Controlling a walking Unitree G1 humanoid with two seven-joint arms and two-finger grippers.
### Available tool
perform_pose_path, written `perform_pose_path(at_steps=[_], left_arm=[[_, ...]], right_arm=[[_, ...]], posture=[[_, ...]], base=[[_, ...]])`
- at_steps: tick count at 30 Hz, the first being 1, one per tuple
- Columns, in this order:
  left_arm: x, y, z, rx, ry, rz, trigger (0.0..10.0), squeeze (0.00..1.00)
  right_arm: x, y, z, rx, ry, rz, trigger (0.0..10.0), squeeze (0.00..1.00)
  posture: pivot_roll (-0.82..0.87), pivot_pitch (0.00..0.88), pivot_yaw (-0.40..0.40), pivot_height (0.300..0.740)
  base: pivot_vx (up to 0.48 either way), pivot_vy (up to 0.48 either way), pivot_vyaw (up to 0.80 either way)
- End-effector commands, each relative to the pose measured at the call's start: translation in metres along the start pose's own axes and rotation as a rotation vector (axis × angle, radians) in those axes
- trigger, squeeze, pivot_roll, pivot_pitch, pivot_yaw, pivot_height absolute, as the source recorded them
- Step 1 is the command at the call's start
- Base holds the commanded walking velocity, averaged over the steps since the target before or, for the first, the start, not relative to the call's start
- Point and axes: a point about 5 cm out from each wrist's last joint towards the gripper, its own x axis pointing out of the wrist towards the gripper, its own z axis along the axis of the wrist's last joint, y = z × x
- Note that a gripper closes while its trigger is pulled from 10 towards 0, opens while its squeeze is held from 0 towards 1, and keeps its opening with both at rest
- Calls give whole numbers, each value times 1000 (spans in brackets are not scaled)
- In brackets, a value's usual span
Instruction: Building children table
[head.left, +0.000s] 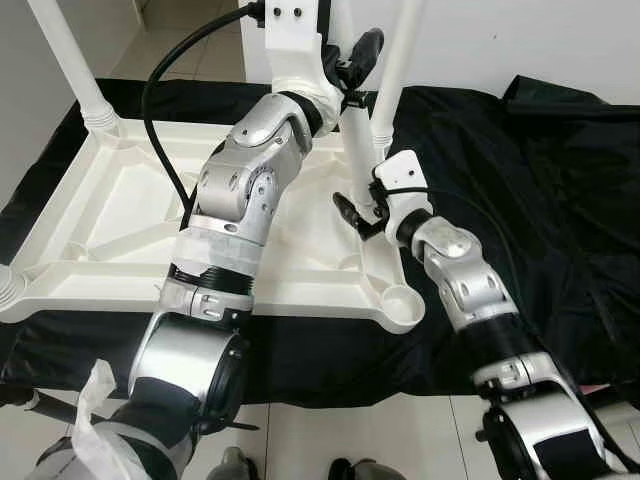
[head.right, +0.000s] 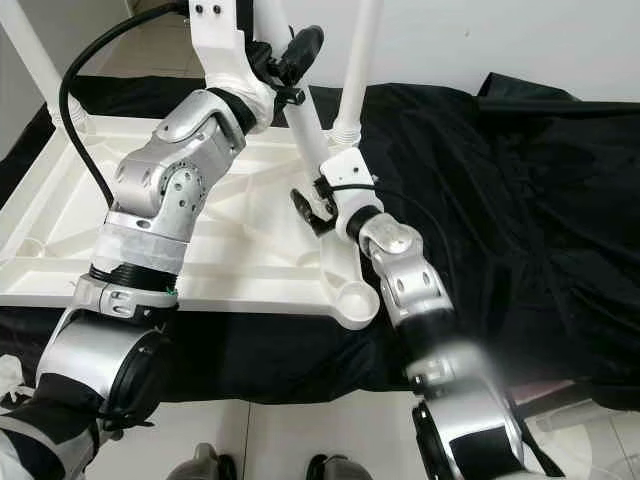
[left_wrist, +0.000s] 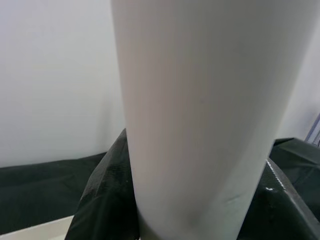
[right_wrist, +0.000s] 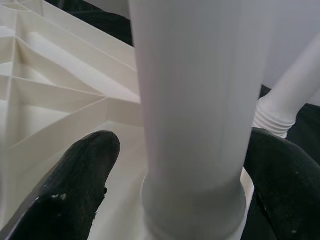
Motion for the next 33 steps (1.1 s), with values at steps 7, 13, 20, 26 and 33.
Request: perform_pose_path(at_steps=[7,13,20,26,33], left_arm=[[2,-14,1,-11,-5,-59,10000,0],[3,-16,1,-9,-3,-69,10000,0],[3,-17,0,-9,0,-75,10000,0],[4,-17,0,-10,-5,-73,10000,0],[5,-17,1,-11,-7,-72,10000,0]], right_arm=[[10,6,-3,-42,-7,1,10000,0],[13,7,1,-43,-40,0,10000,0],[15,3,5,-49,-72,-12,10000,0],[15,0,5,-66,-82,-16,3882,0],[15,0,4,-64,-88,-11,0,0]], posture=[[-16,82,-40,740],[-16,69,-32,740],[-24,64,-30,740],[-29,63,-31,740],[-33,63,-32,740]], base=[[0,0,0],[0,0,0],[0,0,0],[0,0,0],[0,0,0]])
